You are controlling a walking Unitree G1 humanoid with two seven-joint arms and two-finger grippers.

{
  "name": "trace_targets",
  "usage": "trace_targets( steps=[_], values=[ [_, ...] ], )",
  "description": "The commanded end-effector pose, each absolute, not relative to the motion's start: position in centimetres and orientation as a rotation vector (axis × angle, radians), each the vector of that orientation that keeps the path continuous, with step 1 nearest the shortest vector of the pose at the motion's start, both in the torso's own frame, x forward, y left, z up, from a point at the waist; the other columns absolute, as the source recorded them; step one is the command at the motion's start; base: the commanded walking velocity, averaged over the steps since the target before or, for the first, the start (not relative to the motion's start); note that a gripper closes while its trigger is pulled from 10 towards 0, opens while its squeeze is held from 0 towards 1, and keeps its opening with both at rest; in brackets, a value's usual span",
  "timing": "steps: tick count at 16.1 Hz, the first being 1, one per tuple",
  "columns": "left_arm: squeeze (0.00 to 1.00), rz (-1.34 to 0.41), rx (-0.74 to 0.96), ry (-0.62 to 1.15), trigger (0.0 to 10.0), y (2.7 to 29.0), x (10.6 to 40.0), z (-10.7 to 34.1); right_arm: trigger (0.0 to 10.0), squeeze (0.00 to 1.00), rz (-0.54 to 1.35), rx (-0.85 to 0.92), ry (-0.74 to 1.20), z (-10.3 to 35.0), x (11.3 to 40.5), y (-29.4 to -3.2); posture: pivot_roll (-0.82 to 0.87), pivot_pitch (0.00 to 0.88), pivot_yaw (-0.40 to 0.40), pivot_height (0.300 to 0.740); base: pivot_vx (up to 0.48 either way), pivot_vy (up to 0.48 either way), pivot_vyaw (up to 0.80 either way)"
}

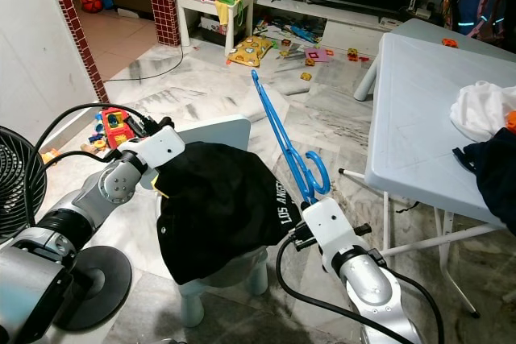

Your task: Hang hanger

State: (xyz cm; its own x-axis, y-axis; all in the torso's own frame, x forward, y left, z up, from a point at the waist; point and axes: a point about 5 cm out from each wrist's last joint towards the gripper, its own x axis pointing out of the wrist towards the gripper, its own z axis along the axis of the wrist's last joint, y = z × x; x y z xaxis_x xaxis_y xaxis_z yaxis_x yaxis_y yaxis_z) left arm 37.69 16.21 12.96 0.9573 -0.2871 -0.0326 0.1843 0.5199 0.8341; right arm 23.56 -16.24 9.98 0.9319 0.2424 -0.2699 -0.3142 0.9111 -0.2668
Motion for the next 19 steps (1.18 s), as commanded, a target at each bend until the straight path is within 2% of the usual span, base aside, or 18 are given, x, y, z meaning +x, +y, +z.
trace_targets(
  steps=[1,2,3,4,8,12,15,17,19],
  values=[
    [0.00,-0.294,0.996,-0.109,0.0,16.2,37.6,12.7,10.0,0.00,0.287,-0.317,0.221,10.2,23.7,-16.3,-0.04,0.006,-0.074,0.740,0.000,0.000,0.00],
    [0.00,-0.321,0.660,0.053,10.0,14.0,36.8,10.2,10.0,0.00,0.277,-0.321,0.213,10.2,24.1,-16.4,-0.01,0.000,-0.077,0.740,0.000,0.000,0.00],
    [1.00,-0.388,0.161,0.248,10.0,11.7,34.6,6.6,10.0,0.00,0.254,-0.324,0.204,10.3,24.4,-16.6,-0.01,0.000,-0.074,0.740,0.000,0.000,0.00],
    [1.00,-0.397,0.060,0.299,10.0,11.5,33.8,5.5,10.0,0.00,0.232,-0.326,0.207,10.3,24.4,-17.0,-0.01,0.000,-0.072,0.740,0.000,0.000,0.00],
    [1.00,-0.401,0.112,0.432,10.0,12.3,32.6,3.6,10.0,0.00,0.234,-0.331,0.212,10.1,24.4,-17.1,-0.01,0.000,-0.076,0.740,0.000,0.000,0.00],
    [1.00,-0.300,-0.054,0.588,10.0,13.4,32.3,2.8,10.0,0.00,0.252,-0.336,0.206,10.2,24.6,-16.9,0.00,0.000,-0.083,0.740,0.000,0.000,0.00],
    [1.00,-0.277,-0.050,0.600,10.0,13.5,32.3,3.1,10.0,0.00,0.258,-0.337,0.207,10.1,24.5,-16.9,-0.01,0.000,-0.082,0.740,0.000,0.000,0.00],
    [1.00,-0.280,0.047,0.548,10.0,13.8,32.5,3.6,10.0,0.00,0.260,-0.337,0.210,10.1,24.5,-16.8,-0.01,0.000,-0.081,0.740,0.000,0.000,0.00],
    [1.00,-0.261,0.070,0.514,10.0,14.1,32.8,4.1,10.0,0.00,0.263,-0.338,0.212,10.1,24.4,-16.8,-0.01,0.000,-0.080,0.740,0.000,0.000,0.00]
  ],
)
